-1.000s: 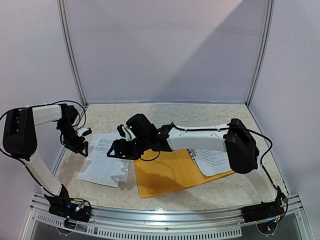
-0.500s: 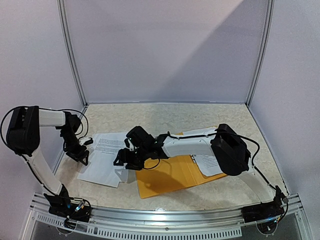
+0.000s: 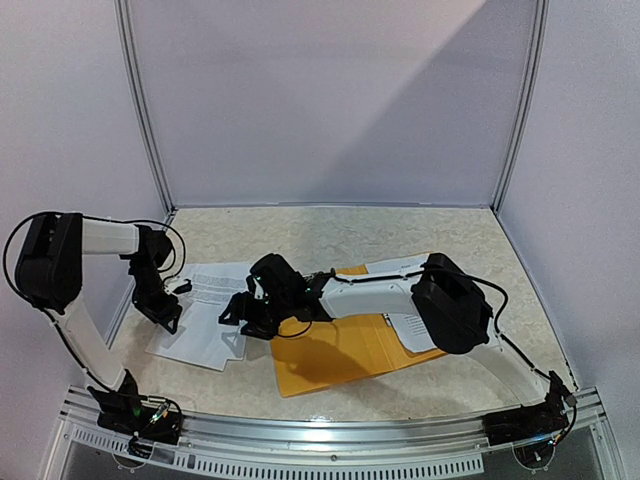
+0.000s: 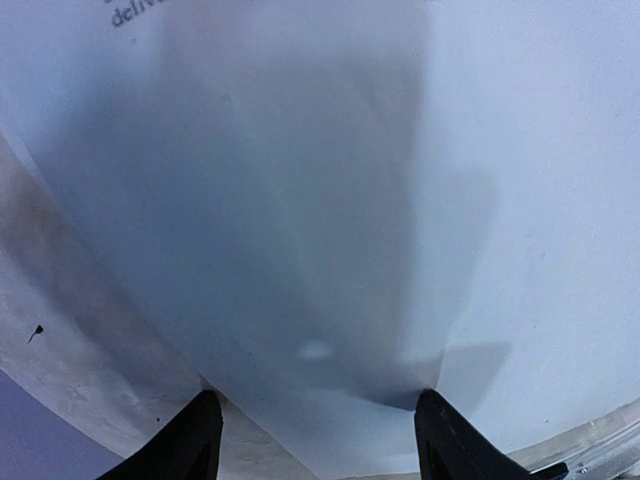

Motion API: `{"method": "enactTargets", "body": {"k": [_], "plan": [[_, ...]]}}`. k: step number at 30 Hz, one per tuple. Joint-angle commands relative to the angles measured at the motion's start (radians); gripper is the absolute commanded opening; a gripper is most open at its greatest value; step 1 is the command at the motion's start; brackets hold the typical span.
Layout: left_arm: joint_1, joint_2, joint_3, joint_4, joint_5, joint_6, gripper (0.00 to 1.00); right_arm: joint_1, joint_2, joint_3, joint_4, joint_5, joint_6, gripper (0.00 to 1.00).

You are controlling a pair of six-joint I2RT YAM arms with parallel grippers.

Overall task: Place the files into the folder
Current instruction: Pick up the file from the center of the board.

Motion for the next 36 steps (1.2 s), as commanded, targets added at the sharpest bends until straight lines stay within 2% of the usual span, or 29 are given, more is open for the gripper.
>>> {"method": "enactTargets", "body": {"k": [1, 9, 18, 24, 27, 33, 36], "plan": [[-0.035, 0.068, -0.046, 0.062, 0.094, 0.009, 0.68, -0.014, 0.050, 0.010, 0.095, 0.003, 0.099, 0.69], [-0.051, 0.105, -0.060, 0.084, 0.097, 0.019, 0.68, -0.016, 0.069, 0.030, 0.137, 0.069, 0.182, 0.71], [-0.073, 0.118, -0.075, 0.102, 0.095, 0.026, 0.68, -0.016, 0.135, 0.111, 0.178, 0.049, 0.228, 0.71], [-0.078, 0.117, -0.079, 0.103, 0.090, 0.028, 0.68, -0.016, 0.146, 0.125, 0.268, 0.048, 0.235, 0.66], [-0.079, 0.118, -0.080, 0.104, 0.089, 0.027, 0.68, -0.017, 0.175, 0.161, 0.301, 0.036, 0.233, 0.54], [-0.081, 0.109, -0.086, 0.106, 0.086, 0.029, 0.68, -0.016, 0.221, 0.210, 0.330, 0.009, 0.251, 0.03], [-0.080, 0.091, -0.074, 0.084, 0.104, 0.031, 0.69, -0.021, 0.213, 0.220, 0.298, -0.004, 0.222, 0.00]]}}
